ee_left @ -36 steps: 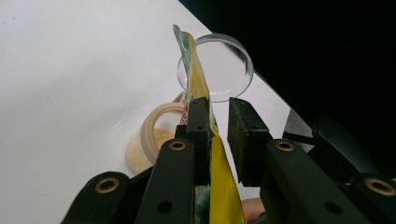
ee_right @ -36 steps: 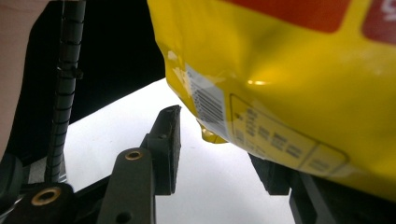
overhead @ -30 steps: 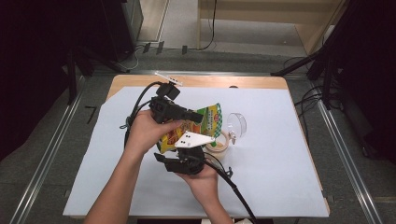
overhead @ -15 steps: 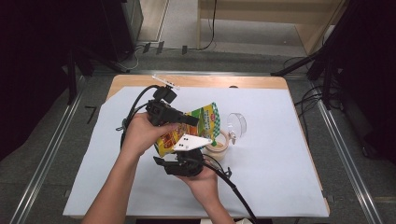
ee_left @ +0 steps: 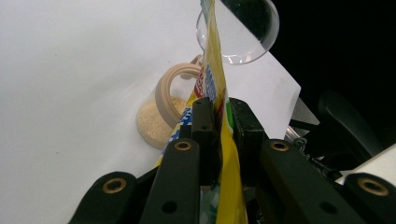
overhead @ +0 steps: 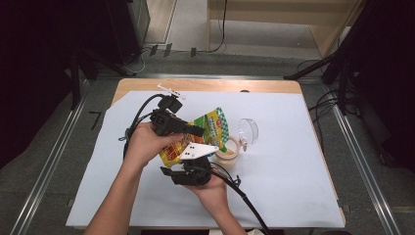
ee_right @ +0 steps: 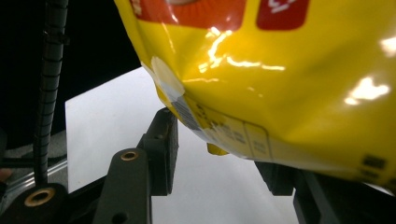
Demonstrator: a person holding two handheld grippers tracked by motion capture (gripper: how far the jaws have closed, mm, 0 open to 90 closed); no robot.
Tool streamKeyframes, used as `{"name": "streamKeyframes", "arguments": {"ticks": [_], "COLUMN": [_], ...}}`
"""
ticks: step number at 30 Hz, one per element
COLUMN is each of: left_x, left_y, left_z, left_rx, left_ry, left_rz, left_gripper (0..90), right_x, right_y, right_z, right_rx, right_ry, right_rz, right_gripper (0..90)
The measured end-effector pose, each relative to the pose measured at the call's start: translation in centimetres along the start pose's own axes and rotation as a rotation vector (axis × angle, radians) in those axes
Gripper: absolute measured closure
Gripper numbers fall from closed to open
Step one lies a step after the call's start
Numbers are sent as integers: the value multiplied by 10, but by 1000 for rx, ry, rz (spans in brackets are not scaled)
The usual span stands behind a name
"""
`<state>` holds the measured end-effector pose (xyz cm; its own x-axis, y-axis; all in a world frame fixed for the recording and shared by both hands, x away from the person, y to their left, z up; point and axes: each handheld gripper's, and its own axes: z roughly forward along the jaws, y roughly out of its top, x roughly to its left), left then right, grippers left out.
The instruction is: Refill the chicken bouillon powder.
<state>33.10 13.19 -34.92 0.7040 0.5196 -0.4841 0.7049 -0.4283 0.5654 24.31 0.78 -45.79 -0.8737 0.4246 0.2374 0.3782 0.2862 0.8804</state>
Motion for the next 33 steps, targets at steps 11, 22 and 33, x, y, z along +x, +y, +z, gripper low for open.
{"name": "streamKeyframes", "arguments": {"ticks": [11, 22, 33], "left_x": [6, 17, 23], "left_y": [-1, -2, -6], "left_z": [9, 13, 10], "left_rx": [25, 43, 54], "left_ry": [-13, -53, -38], "left_rz": [9, -46, -28], "left_gripper": [844, 842, 900], "right_x": [1, 1, 0], "right_y": [-5, -8, -10], "right_z": [5, 8, 11], "right_rx": [32, 55, 73], "right_ry": [-13, -28, -29], "right_rz": [-31, -54, -57], "right_gripper": [550, 558, 550]}}
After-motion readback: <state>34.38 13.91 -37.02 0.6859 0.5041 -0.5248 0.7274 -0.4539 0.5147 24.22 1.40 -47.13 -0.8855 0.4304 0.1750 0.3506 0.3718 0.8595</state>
